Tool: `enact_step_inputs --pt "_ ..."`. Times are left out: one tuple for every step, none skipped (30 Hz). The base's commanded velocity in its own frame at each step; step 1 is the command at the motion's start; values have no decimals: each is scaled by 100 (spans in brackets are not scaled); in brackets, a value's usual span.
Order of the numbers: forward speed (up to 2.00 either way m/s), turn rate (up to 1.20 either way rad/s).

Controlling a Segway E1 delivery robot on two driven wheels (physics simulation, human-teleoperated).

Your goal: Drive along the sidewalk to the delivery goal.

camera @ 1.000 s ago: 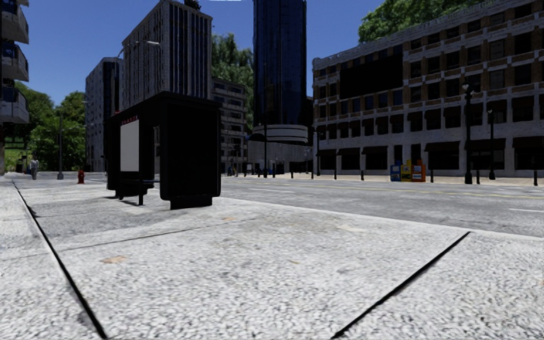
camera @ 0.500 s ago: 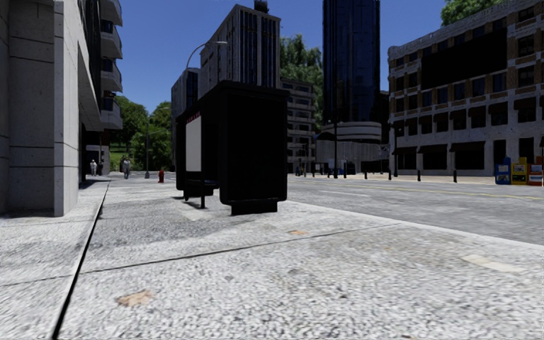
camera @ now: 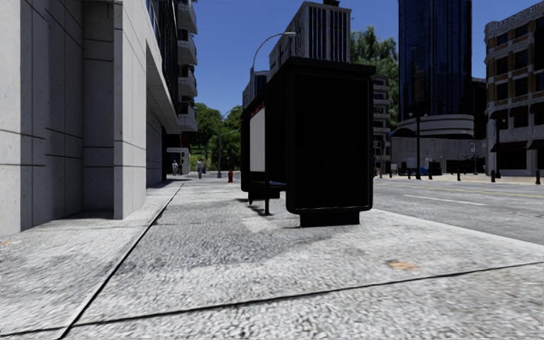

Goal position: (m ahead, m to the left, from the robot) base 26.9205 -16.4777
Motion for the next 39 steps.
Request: enact_step_inputs --pt "200 60" --pt "200 60" --pt "200 60" --pt "200 60" --pt "200 60" --pt "200 60" --pt "200 60" --pt "200 60" --pt "200 60" --pt "200 60" --pt "200 60" --pt "200 60" --pt "200 60" --pt "200 60" --pt "200 9" --pt "200 0" --pt "200 0" --pt "200 0" --pt "200 0" --pt "200 0" --pt "200 0" --pt "200 0" --pt "200 0" --pt "200 0" --pt "200 0" --pt "200 0" --pt "200 0" --pt "200 0" --pt "200 0" --pt "200 0" --pt "200 0" --pt "200 0" --pt "200 0" --pt "200 0" --pt "200 0" --pt "200 0" --pt "200 0" --pt "200 0" --pt "200 0"
